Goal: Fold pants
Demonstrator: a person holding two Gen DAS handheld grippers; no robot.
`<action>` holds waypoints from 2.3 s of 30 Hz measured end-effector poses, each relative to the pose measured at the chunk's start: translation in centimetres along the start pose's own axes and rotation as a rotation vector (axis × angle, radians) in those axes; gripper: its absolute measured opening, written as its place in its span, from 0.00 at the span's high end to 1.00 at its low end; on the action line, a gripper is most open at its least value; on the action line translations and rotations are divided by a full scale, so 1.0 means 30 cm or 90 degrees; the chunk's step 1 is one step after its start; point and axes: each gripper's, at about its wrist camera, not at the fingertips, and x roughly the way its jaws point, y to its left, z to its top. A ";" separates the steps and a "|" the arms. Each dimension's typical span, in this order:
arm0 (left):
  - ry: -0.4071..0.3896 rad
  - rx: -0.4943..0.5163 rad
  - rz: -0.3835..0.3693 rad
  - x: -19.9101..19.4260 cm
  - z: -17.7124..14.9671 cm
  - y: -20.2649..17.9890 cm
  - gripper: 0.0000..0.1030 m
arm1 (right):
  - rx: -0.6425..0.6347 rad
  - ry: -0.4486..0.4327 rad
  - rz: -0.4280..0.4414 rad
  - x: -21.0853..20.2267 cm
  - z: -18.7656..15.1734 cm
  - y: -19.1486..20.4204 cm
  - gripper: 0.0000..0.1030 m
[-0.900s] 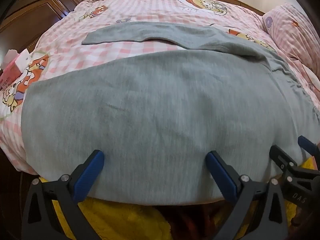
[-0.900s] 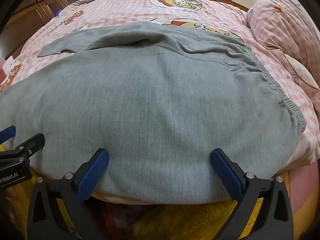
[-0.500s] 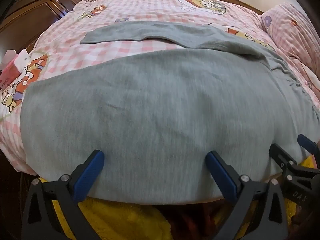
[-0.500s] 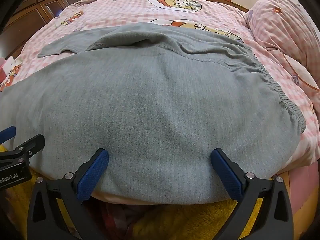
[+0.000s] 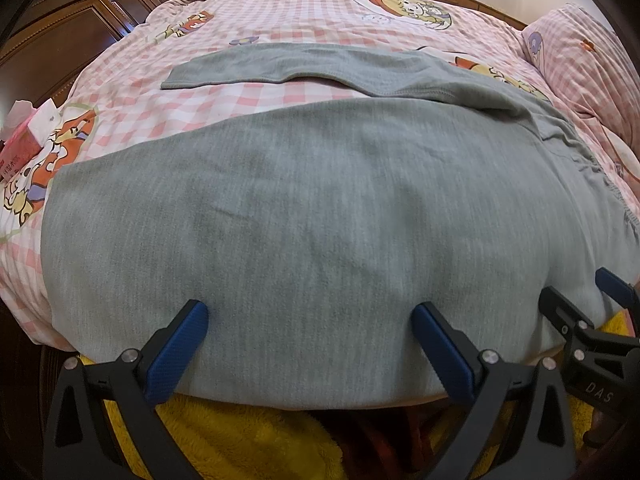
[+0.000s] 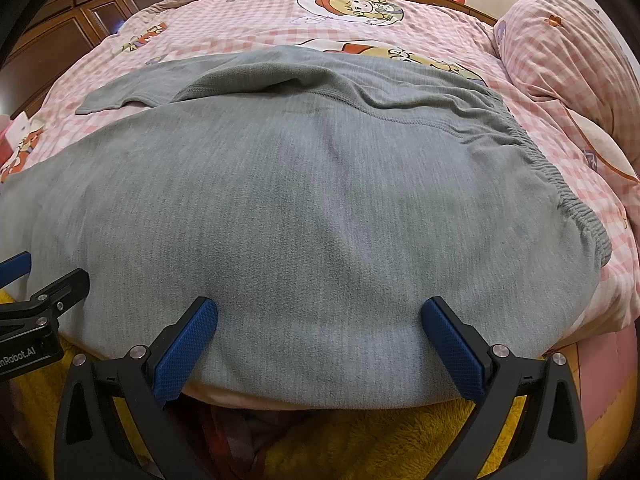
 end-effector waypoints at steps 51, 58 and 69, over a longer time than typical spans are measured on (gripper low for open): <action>0.000 0.003 0.002 0.004 0.003 0.005 0.00 | -0.003 -0.004 -0.005 0.006 -0.006 0.004 0.00; 0.007 0.012 0.007 0.006 0.000 0.005 0.00 | 0.002 0.002 -0.008 -0.004 -0.002 0.008 0.00; 0.037 0.042 0.002 -0.015 0.020 -0.001 0.01 | 0.001 0.019 0.045 -0.037 0.027 -0.019 0.00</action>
